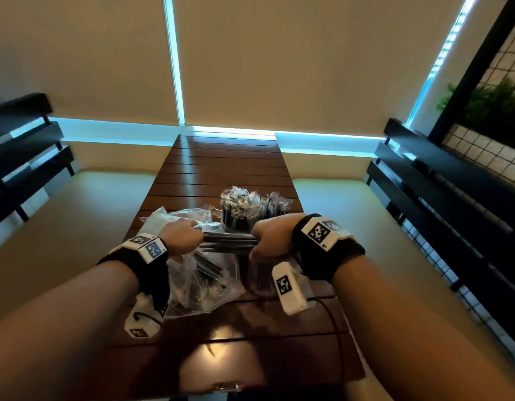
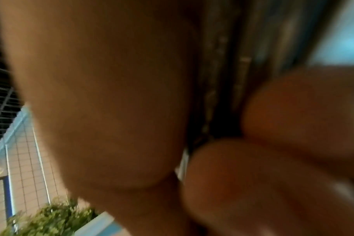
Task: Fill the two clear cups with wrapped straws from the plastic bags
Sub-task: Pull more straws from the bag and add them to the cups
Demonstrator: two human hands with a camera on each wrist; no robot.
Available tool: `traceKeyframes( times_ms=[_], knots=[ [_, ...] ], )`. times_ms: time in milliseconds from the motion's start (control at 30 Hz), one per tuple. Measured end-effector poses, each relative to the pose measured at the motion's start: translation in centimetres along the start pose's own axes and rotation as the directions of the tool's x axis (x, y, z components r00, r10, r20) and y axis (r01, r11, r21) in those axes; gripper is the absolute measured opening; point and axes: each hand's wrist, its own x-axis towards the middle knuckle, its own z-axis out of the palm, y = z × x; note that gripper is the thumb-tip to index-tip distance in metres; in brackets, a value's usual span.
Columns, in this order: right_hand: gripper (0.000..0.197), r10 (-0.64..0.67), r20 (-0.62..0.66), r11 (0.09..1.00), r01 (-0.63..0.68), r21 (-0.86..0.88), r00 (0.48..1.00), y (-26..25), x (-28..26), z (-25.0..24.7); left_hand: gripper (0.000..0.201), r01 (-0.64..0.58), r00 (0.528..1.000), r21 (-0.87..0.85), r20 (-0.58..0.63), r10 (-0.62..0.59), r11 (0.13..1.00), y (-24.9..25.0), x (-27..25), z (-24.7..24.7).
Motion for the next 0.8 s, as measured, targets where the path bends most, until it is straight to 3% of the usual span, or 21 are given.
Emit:
traceKeyframes(
  times_ms=[100, 200, 267, 333, 400, 433, 467, 533, 567, 633, 700, 767, 800],
  knots=[
    [0.025, -0.016, 0.005, 1.000, 0.016, 0.013, 1.000, 1.9, -3.4, -1.6, 0.022, 0.002, 1.000, 0.104, 0.025, -0.005, 0.995, 0.6, 0.0, 1.2],
    [0.034, -0.020, -0.023, 0.997, 0.022, 0.077, 1.000, 4.1, -6.1, -2.5, 0.061, 0.029, 0.996, 0.012, 0.086, -0.030, 1.000, 1.2, -0.3, 1.8],
    [0.028, -0.051, -0.074, 0.972, 0.067, 0.227, 0.996, 5.4, -7.1, -2.4, 0.090, 0.047, 0.993, -0.074, 0.113, -0.038, 0.996, 1.6, -0.9, 1.9],
    [0.024, -0.082, -0.155, 0.888, 0.142, 0.436, 0.985, 6.0, -7.4, -1.8, 0.105, 0.013, 0.998, -0.083, 0.065, -0.008, 0.996, 2.5, -1.8, 1.2],
    [0.019, -0.102, -0.268, 0.762, 0.249, 0.598, 0.958, 5.7, -7.0, -0.9, 0.095, -0.098, 0.992, -0.222, -0.106, 0.075, 0.970, 3.4, -2.7, 0.0],
    [0.017, -0.112, -0.336, 0.717, 0.310, 0.624, 0.935, 5.4, -6.6, -0.4, 0.080, -0.196, 0.971, -0.422, -0.212, 0.113, 0.885, 3.9, -3.3, -0.9],
    [0.016, -0.115, -0.401, 0.697, 0.361, 0.619, 0.909, 5.1, -5.9, 0.1, 0.066, -0.262, 0.959, -0.639, -0.255, 0.122, 0.723, 4.6, -3.9, -2.1],
    [0.016, -0.099, -0.504, 0.709, 0.417, 0.569, 0.858, 4.2, -4.1, 1.1, 0.065, -0.226, 0.967, -0.915, -0.171, 0.187, 0.334, 6.3, -4.9, -4.1],
    [0.016, -0.089, -0.548, 0.724, 0.432, 0.539, 0.832, 3.6, -3.1, 1.6, 0.069, -0.171, 0.964, -0.965, -0.124, 0.234, 0.196, 7.4, -5.5, -4.9],
    [0.020, -0.100, -0.636, 0.754, 0.475, 0.454, 0.765, 2.0, -1.3, 2.3, 0.066, -0.135, 0.972, -0.985, -0.110, 0.206, 0.112, 9.5, -6.0, -5.7],
    [0.025, -0.133, -0.697, 0.748, 0.533, 0.396, 0.704, 0.1, -0.1, 2.8, 0.040, -0.133, 0.990, -0.988, -0.130, 0.047, 0.081, 11.4, -6.0, -5.6],
    [0.034, -0.116, -0.706, 0.684, 0.572, 0.453, 0.698, -0.9, 0.5, 3.4, 0.025, -0.195, 0.974, -0.980, -0.198, -0.106, 0.032, 12.1, -5.8, -5.7],
    [0.043, -0.083, -0.698, 0.609, 0.591, 0.530, 0.711, -1.1, 0.6, 3.7, 0.025, -0.241, 0.960, -0.970, -0.240, -0.143, 0.009, 12.2, -5.7, -6.1]
  ],
)
